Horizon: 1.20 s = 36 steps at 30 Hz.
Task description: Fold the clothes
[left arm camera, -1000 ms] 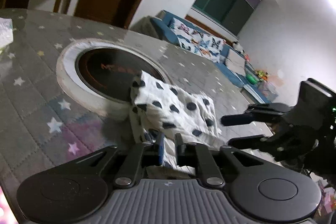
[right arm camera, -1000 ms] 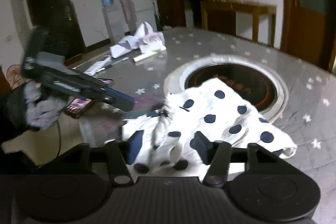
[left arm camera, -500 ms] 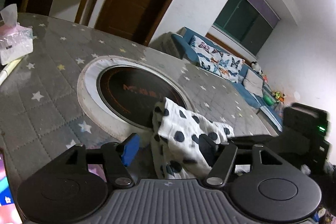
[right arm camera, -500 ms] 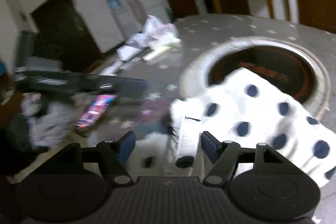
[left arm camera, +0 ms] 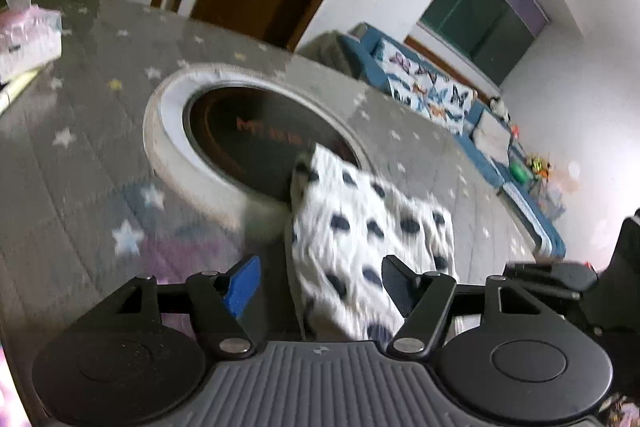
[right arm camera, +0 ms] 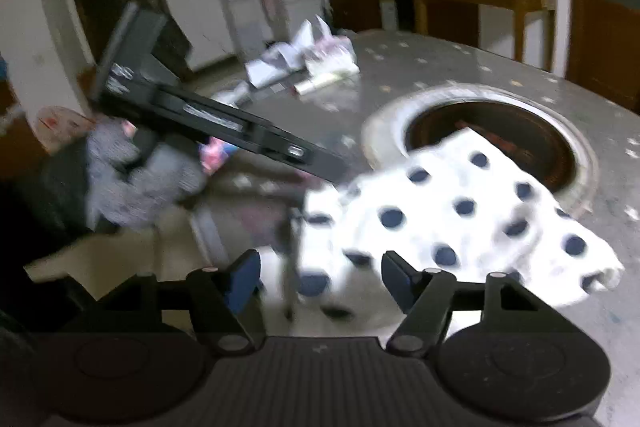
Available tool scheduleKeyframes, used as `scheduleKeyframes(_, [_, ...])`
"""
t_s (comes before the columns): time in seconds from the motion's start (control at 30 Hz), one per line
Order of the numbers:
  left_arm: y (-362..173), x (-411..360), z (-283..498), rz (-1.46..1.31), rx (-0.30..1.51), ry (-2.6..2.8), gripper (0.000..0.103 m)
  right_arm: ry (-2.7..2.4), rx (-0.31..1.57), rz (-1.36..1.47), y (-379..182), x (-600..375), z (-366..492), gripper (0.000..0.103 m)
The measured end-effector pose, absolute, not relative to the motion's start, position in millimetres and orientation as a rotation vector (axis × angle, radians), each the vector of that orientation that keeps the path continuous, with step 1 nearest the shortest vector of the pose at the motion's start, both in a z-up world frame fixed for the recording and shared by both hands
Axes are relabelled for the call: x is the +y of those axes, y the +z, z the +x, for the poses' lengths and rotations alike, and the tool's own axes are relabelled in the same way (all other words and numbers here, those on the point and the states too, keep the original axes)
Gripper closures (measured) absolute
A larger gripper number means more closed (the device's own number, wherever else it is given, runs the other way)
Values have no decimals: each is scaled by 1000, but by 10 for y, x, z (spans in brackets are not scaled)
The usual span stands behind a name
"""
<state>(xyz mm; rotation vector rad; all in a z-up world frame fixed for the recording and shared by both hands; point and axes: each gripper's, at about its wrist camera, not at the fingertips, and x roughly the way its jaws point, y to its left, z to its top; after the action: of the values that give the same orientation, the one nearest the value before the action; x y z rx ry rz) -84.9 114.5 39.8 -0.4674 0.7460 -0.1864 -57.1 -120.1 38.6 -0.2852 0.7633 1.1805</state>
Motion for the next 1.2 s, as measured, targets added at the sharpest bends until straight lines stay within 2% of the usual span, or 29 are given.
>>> scheduleKeyframes(0.07, [361, 1157, -902, -483, 758, -177, 38, 1151, 800, -260, 355, -1270, -583, 41])
scheduleKeyframes(0.1, [352, 1166, -916, -497, 760, -173, 44, 1143, 802, -240, 346, -1308, -596, 44])
scheduleKeyframes(0.2, [332, 1168, -906, -524, 766, -177, 45, 1128, 800, -213, 337, -1365, -617, 46])
scheduleKeyframes(0.23, [326, 1155, -891, -525, 771, -184, 48, 1131, 803, -201, 331, -1358, -615, 47])
scheduleKeyframes(0.27, [321, 1129, -875, -524, 779, -195, 53, 1135, 807, -192, 324, -1348, -613, 49])
scheduleKeyframes(0.33, [319, 1102, -862, -532, 795, -217, 82, 1143, 819, -185, 308, -1300, -616, 50])
scheduleKeyframes(0.43, [362, 1109, -885, -553, 790, -226, 91, 1147, 824, -190, 316, -1306, -654, 50])
scheduleKeyframes(0.5, [411, 1128, -915, -580, 779, -244, 92, 1142, 820, -187, 332, -1332, -662, 50])
scheduleKeyframes(0.87, [303, 1121, -914, -578, 826, -219, 90, 1050, 867, -108, 316, -1611, -570, 50])
scheduleKeyframes(1.0, [315, 1090, -923, -530, 826, -201, 77, 1040, 884, -95, 268, -1614, -526, 50])
scheduleKeyframes(1.03, [309, 1097, -919, -532, 829, -198, 64, 1045, 890, -95, 252, -1604, -525, 50])
scheduleKeyframes(1.1, [297, 1111, -911, -536, 833, -192, 52, 1053, 905, -93, 221, -1579, -526, 50])
scheduleKeyframes(1.2, [279, 1131, -900, -542, 840, -183, 49, 1067, 923, -80, 197, -1575, -526, 50])
